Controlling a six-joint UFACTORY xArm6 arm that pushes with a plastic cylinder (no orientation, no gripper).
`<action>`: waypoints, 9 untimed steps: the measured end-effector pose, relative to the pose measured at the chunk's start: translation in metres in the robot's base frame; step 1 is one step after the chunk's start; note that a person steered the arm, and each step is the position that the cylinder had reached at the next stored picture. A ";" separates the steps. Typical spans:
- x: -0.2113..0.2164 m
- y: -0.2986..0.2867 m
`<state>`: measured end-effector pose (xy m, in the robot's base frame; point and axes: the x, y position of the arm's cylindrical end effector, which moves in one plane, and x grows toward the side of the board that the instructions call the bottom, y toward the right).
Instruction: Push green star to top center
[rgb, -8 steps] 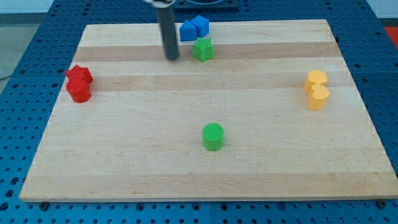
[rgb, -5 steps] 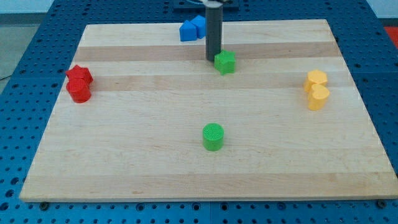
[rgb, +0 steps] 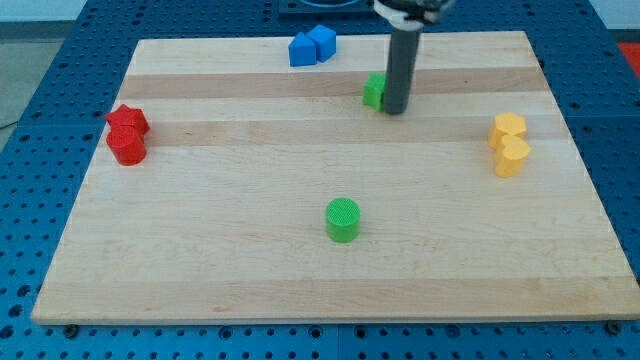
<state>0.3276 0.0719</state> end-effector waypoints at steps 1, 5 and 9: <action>-0.034 -0.014; -0.049 -0.050; -0.044 -0.012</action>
<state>0.2841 0.0602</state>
